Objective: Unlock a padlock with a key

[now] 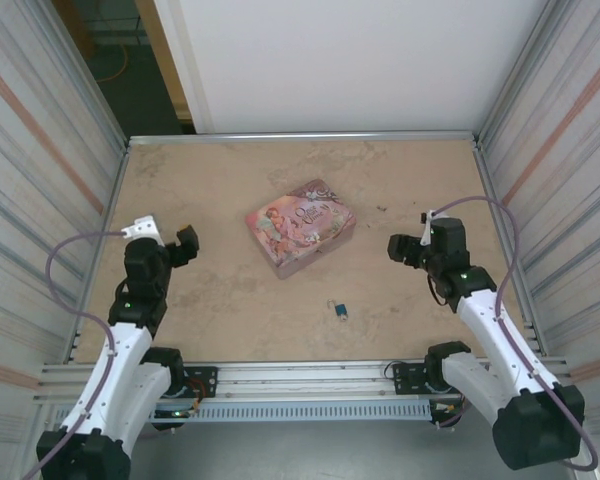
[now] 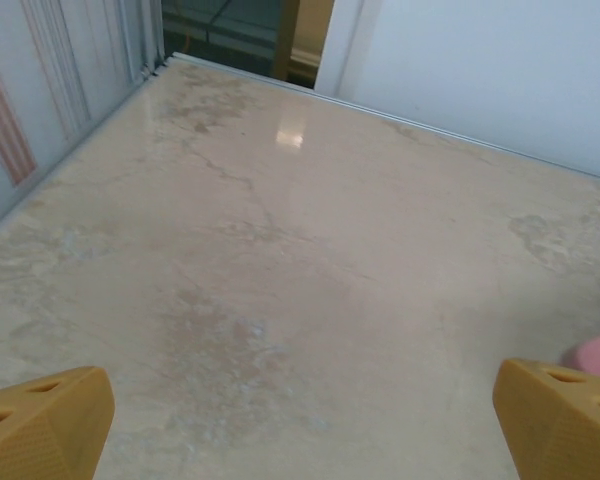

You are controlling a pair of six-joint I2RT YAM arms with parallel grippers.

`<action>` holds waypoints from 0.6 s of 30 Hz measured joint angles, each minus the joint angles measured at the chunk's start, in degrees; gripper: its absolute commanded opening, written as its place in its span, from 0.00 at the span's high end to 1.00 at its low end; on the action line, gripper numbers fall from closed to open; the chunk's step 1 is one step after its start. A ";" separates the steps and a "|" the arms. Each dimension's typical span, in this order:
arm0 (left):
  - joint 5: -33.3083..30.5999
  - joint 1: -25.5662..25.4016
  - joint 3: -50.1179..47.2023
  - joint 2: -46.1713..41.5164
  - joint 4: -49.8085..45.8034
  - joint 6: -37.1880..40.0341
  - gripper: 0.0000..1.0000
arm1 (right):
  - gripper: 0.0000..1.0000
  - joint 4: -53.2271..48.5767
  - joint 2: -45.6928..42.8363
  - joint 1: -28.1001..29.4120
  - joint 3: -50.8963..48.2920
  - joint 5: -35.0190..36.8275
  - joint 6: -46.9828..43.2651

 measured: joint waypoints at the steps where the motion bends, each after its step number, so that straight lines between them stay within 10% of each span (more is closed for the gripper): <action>1: -0.52 0.00 -0.92 0.57 1.75 0.74 0.03 | 0.04 0.68 -0.20 -1.22 -0.59 -0.09 -0.52; 18: 0.42 0.09 -7.04 31.41 39.47 15.34 0.01 | 0.01 30.38 4.33 -13.53 -15.43 -0.79 -6.08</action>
